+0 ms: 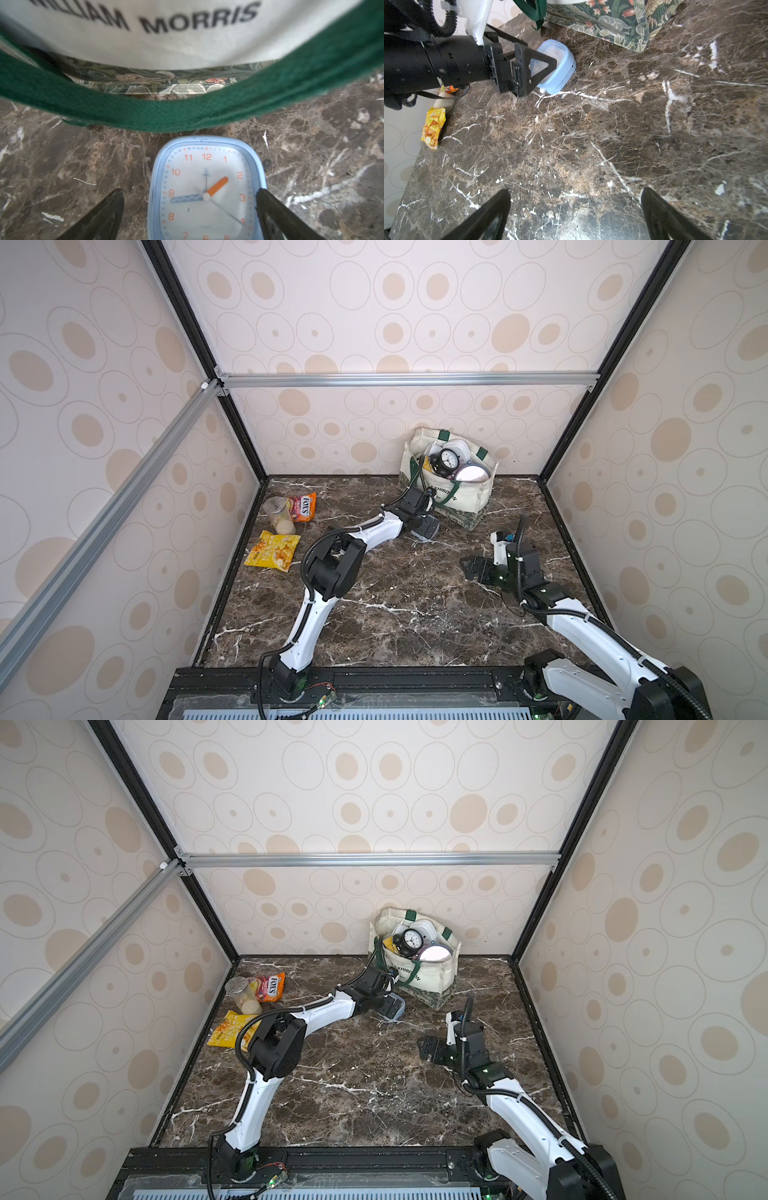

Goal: Put the alarm clock into the canvas bag
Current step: Pick up the alarm from the center of the board.

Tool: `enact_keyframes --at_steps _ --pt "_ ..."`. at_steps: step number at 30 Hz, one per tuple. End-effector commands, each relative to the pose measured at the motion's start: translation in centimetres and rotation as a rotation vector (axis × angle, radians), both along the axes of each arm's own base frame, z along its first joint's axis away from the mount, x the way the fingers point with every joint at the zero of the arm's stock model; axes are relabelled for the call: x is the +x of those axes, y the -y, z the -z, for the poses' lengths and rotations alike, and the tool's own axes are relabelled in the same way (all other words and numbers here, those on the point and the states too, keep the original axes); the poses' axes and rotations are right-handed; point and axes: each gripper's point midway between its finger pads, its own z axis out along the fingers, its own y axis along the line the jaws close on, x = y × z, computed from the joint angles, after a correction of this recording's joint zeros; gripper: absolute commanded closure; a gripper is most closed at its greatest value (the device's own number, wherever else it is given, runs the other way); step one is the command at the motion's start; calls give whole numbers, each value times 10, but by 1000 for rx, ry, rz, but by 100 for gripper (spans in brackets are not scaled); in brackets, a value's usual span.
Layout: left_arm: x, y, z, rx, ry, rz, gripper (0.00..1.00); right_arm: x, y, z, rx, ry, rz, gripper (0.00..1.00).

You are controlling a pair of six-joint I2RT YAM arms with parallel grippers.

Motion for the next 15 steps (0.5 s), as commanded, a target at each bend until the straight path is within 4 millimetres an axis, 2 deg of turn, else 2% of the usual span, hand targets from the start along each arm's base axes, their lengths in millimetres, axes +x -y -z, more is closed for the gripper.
enact_keyframes --at_steps 1,7,15 --pt "-7 6 7 16 -40 78 2 -1 -2 1 23 -4 0 0" --pt "-16 14 4 -38 -70 117 2 -2 -4 4 31 -19 -5 0" --pt "-23 13 -4 -77 -69 114 2 -3 -9 15 56 -54 -18 0"
